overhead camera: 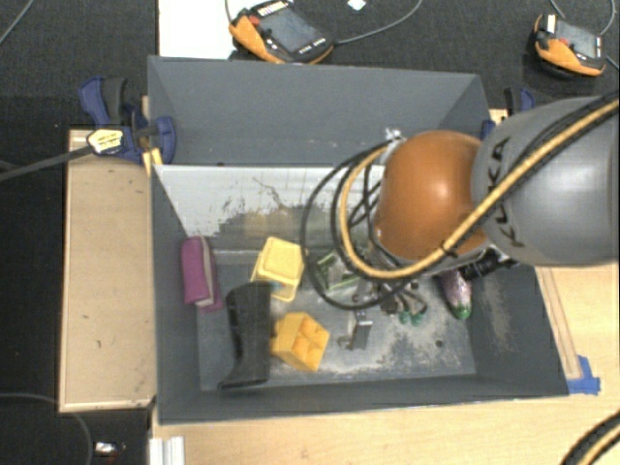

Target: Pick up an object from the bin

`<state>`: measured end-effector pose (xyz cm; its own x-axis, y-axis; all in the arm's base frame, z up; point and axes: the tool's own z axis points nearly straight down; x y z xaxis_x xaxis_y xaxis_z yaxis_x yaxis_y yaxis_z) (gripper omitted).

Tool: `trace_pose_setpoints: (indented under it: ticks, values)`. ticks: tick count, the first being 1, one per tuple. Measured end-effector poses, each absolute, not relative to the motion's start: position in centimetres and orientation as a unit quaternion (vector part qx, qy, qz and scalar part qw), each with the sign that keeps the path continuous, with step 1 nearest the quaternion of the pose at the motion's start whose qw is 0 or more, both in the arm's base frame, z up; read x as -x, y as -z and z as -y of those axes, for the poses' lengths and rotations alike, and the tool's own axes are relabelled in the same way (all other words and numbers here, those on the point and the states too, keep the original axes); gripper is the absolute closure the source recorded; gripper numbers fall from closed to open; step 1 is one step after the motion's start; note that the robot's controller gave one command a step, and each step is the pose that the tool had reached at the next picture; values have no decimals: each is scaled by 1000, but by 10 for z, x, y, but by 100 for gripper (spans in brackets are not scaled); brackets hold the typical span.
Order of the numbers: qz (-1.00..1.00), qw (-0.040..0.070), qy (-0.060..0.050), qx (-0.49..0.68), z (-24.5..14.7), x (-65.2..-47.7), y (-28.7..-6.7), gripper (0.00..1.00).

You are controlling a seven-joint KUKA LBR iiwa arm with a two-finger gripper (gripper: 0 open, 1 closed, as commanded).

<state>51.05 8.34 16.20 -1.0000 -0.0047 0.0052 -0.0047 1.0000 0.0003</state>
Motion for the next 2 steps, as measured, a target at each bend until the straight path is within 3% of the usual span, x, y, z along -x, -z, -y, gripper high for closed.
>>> trace_pose_setpoints:
  ticks: [1, 2]
  values:
    - [1000, -1, 0, 0, -83, -512, -166, 0]
    - [1000, 0, 1, -16, -133, -492, -70, 0]
